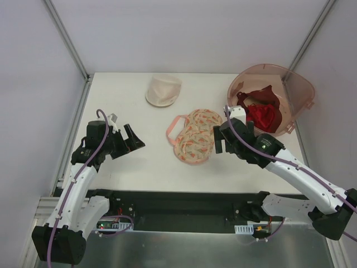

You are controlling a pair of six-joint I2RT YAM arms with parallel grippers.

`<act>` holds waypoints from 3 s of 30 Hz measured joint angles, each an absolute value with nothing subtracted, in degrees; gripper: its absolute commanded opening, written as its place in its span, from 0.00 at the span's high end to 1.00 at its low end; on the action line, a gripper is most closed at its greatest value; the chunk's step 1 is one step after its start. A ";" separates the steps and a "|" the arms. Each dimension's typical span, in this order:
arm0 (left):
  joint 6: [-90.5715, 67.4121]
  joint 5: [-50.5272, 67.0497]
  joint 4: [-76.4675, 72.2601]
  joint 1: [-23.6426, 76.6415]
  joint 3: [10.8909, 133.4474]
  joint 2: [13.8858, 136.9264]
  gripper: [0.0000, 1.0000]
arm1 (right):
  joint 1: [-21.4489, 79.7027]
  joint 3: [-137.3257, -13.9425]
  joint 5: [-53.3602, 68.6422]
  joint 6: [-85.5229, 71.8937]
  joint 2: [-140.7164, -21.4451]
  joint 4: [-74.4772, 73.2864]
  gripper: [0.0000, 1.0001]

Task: Unzip the laundry bag and remove the bra

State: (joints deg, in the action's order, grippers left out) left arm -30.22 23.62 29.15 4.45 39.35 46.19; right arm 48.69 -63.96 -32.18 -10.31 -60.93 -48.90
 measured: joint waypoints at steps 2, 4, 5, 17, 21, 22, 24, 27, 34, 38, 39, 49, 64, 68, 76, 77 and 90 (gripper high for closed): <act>-30.00 23.59 29.12 4.45 39.35 46.22 0.01 | 49.28 -63.24 -32.32 -10.28 -60.34 -48.25 0.04; -29.74 23.62 29.08 4.45 39.35 46.39 0.01 | 49.36 -62.98 -32.38 -10.26 -59.96 -48.18 0.04; -29.50 23.62 29.02 4.45 39.35 46.61 0.01 | 49.36 -62.98 -32.45 -10.26 -59.90 -48.14 0.04; -27.81 22.87 29.02 6.24 40.75 50.83 0.01 | 50.22 -61.23 -32.51 -9.63 -59.66 -45.23 0.04; -26.17 16.69 28.95 16.60 43.88 53.80 0.01 | 51.29 -60.23 -31.94 -8.99 -59.27 -43.75 0.04; -25.85 14.87 29.10 19.86 45.19 55.16 0.01 | 51.62 -59.96 -31.73 -8.82 -59.11 -43.44 0.04; -24.62 11.40 29.17 25.02 48.75 59.31 0.01 | 52.42 -59.37 -31.18 -8.56 -58.83 -42.46 0.04; -22.44 4.62 29.54 28.62 55.07 66.98 0.01 | 53.01 -59.02 -30.61 -8.71 -58.70 -41.98 0.04; -16.40 -14.83 30.59 29.15 75.53 87.72 0.01 | 53.19 -56.34 -30.92 -9.56 -54.81 -41.89 0.04; -15.38 -17.63 30.70 29.15 86.32 97.23 0.01 | 53.19 -55.27 -32.40 -9.89 -51.70 -42.85 0.04; -15.31 -17.80 30.55 29.15 88.60 99.48 0.01 | 53.19 -55.24 -32.80 -9.91 -51.29 -43.00 0.04; -8.21 -18.31 30.48 28.97 107.09 121.38 0.01 | 53.19 -53.58 -35.24 -9.74 -50.94 -43.35 0.04; -3.84 -13.74 23.49 23.18 115.68 134.78 0.15 | 53.19 -52.45 -35.57 -7.97 -55.70 -41.80 0.04; -3.60 -12.51 22.79 23.64 115.90 135.85 0.29 | 53.19 -52.36 -35.59 -7.84 -56.95 -41.36 0.04; -4.19 -12.49 22.15 23.68 114.24 136.11 1.00 | 53.19 -52.36 -35.51 -7.84 -58.57 -40.16 0.04; -3.86 -12.62 22.00 23.68 113.78 136.11 1.00 | 53.19 -52.36 -35.46 -7.84 -58.70 -40.05 0.04; -4.58 -12.67 27.18 24.01 104.77 113.14 1.00 | 53.19 -54.72 -32.25 -8.16 -60.18 -38.81 0.04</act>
State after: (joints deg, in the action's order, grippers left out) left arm -4.58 -12.67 27.18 24.01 104.77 113.14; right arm 53.19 -54.72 -32.25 -8.16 -60.18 -38.81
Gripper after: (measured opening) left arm 0.007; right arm 0.960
